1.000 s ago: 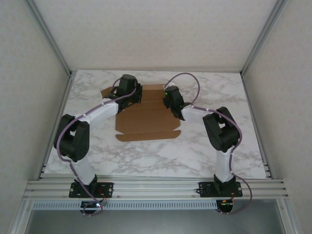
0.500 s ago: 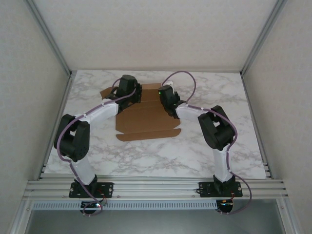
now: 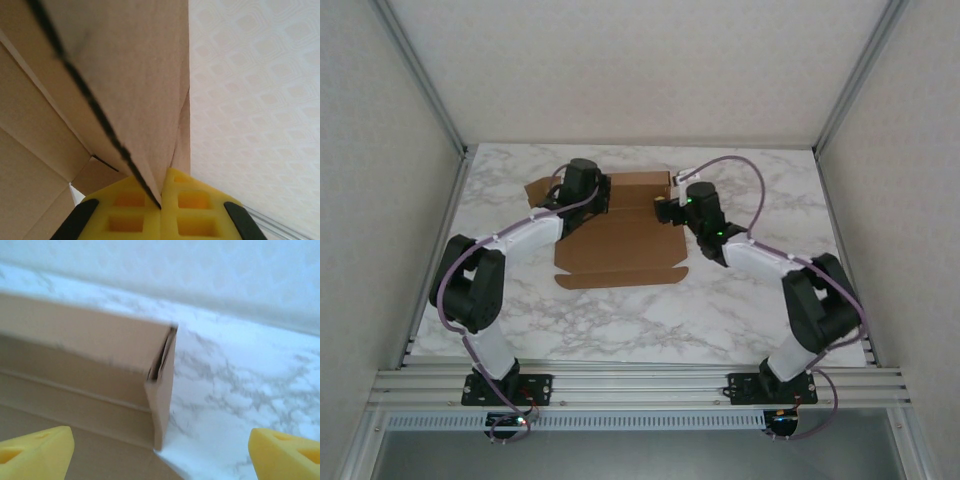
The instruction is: Fold the paper box
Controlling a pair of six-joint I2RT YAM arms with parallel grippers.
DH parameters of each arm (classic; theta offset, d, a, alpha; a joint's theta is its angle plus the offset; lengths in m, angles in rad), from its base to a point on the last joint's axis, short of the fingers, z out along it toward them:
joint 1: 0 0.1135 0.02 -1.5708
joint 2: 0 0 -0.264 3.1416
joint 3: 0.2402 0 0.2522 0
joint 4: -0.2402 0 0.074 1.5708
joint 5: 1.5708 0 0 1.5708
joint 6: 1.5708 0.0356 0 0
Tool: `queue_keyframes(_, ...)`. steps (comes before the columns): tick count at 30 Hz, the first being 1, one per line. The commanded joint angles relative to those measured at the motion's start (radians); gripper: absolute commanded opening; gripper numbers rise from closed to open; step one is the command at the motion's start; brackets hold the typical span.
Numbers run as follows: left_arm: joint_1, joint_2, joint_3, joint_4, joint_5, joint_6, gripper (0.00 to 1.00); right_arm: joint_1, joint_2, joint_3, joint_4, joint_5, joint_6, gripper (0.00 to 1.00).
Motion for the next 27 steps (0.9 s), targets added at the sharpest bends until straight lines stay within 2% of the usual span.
queue_keyframes(1,-0.004,0.008,-0.059,-0.08,-0.035,0.009,0.0,-0.052,-0.059,-0.014,0.04,-0.155,0.081,0.9)
queue_keyframes(9,0.002,0.034,-0.062,-0.009,0.0,0.034,0.16,-0.082,-0.019,0.18,-0.223,-0.094,0.145,0.86)
queue_keyframes(11,0.003,0.042,-0.066,0.012,0.018,0.032,0.22,-0.093,-0.004,0.211,-0.269,-0.1,0.165,0.86)
queue_keyframes(21,0.012,0.022,-0.086,0.089,0.074,0.051,0.46,-0.114,-0.039,0.263,-0.378,-0.14,0.233,0.84)
queue_keyframes(27,0.015,-0.028,-0.113,0.079,0.09,0.078,0.52,-0.118,-0.066,0.299,-0.458,-0.147,0.269,0.83)
